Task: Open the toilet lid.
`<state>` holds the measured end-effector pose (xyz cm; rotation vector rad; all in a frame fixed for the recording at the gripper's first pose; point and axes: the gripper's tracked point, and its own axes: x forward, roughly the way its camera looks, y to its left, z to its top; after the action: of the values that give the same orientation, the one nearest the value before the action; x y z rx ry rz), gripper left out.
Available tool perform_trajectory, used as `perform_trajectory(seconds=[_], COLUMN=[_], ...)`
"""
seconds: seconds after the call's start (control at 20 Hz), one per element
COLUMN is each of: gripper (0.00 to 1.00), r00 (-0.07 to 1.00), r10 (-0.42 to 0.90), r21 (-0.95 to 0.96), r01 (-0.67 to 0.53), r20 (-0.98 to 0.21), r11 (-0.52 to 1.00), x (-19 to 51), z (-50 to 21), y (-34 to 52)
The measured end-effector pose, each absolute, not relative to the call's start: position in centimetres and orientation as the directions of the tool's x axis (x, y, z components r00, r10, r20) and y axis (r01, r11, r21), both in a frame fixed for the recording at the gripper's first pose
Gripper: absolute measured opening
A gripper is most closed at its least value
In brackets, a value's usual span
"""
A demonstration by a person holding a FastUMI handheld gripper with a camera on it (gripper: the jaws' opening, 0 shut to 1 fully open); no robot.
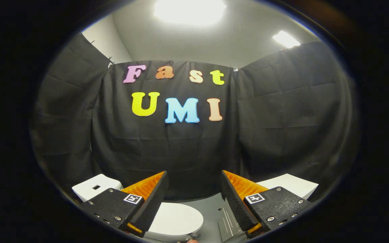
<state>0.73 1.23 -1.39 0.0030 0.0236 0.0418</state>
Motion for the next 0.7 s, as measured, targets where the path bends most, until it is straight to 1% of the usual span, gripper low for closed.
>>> perform_trajectory(seconds=[0.15, 0.4, 0.7], gripper=[0.95, 0.95, 0.95], r00=[0.998, 0.995, 0.988], r10=[0.053, 0.034, 0.061], r21=[-0.001, -0.082, -0.052], r01=[-0.053, -0.041, -0.069], r20=[-0.04, -0.089, -0.142], r11=[0.999, 0.996, 0.996], x=[1.1, 2.1, 2.9], z=[-2.5, -4.9, -8.2], y=[1.7, 1.4, 2.7])
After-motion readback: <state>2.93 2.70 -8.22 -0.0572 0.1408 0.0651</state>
